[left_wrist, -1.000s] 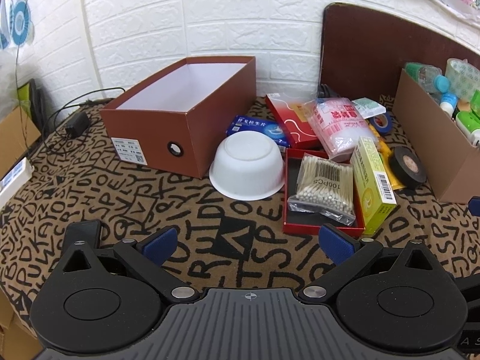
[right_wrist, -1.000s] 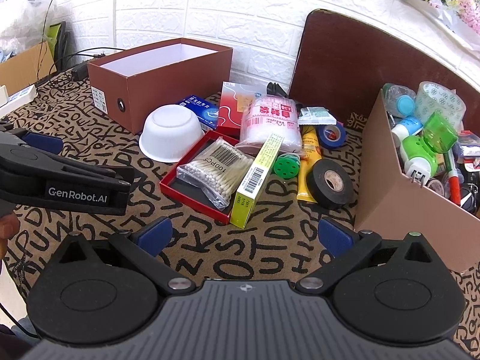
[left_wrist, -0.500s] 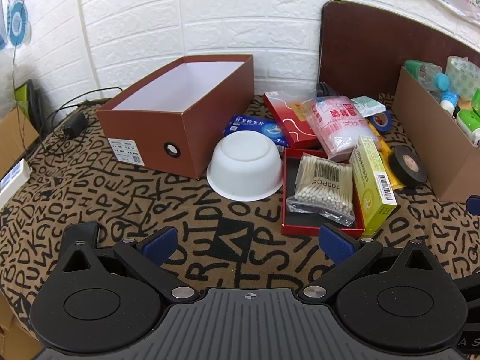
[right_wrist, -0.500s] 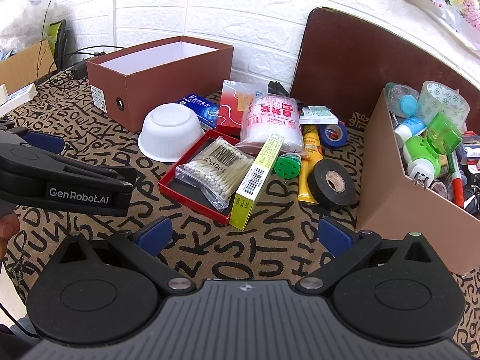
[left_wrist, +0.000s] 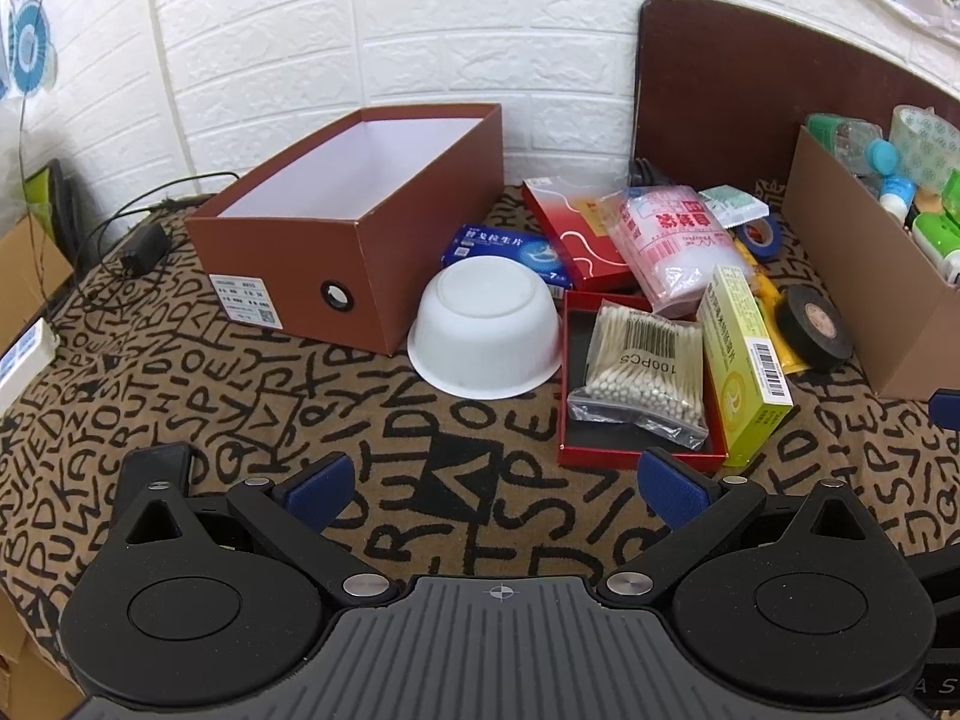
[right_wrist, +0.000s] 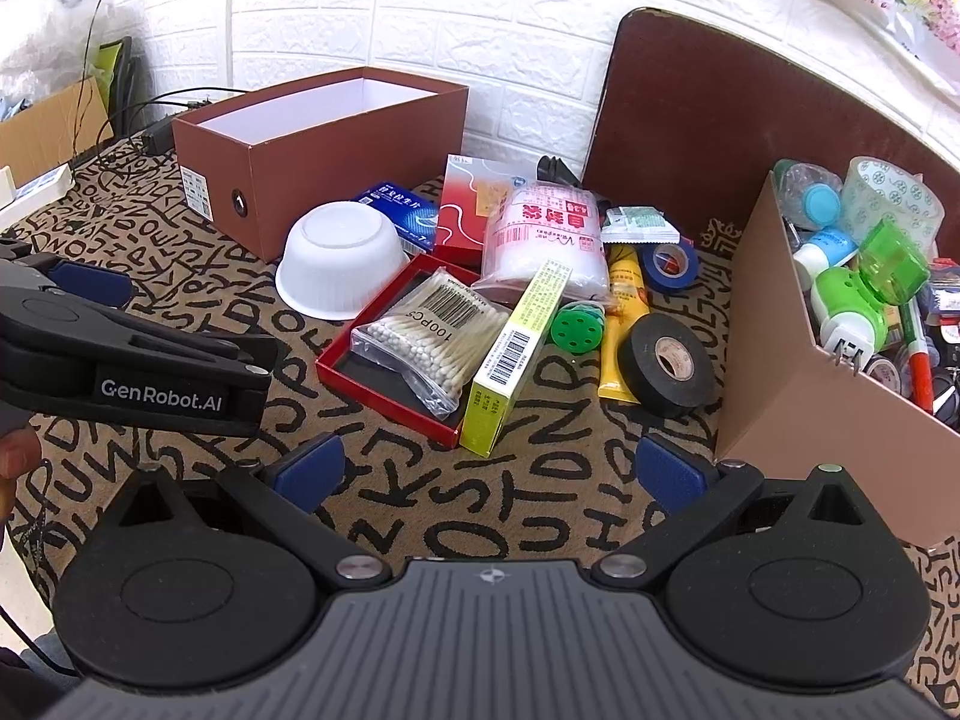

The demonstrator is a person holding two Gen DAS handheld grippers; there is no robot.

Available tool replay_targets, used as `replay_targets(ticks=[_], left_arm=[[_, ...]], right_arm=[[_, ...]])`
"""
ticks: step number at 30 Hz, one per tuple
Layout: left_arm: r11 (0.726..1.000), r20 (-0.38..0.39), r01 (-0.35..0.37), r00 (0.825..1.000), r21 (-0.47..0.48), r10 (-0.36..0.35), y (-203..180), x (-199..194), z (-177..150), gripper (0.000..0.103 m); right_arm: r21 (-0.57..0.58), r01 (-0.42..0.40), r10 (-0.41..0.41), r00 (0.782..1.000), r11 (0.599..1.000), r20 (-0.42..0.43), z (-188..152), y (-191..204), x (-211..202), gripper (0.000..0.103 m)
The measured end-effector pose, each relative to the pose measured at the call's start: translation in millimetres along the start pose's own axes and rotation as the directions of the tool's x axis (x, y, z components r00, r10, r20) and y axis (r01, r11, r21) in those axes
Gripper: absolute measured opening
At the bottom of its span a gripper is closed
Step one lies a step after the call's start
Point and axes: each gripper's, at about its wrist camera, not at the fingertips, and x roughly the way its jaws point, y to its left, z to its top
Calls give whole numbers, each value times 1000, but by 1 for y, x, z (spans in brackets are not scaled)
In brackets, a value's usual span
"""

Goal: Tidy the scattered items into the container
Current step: 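Move the left gripper toward the yellow-green medicine box, then close the left gripper on the yellow-green medicine box and lift it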

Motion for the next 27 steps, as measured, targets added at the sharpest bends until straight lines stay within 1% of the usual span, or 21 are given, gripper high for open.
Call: replay_targets(ticks=[15, 22, 27], left_arm=[[1000, -34, 2, 999, 2, -2, 1, 13, 2, 103], [999, -46, 32, 998, -7, -32, -2, 25, 4, 103], [998, -43, 66, 997, 4, -66, -5, 35, 9, 103]], right_arm=[[4, -12, 12, 1000, 1000, -23, 1, -1, 12, 103], [19, 2, -2, 1000, 1000, -6, 1, -6, 26, 103], [6, 41, -41, 999, 999, 16, 2, -9, 41, 103]])
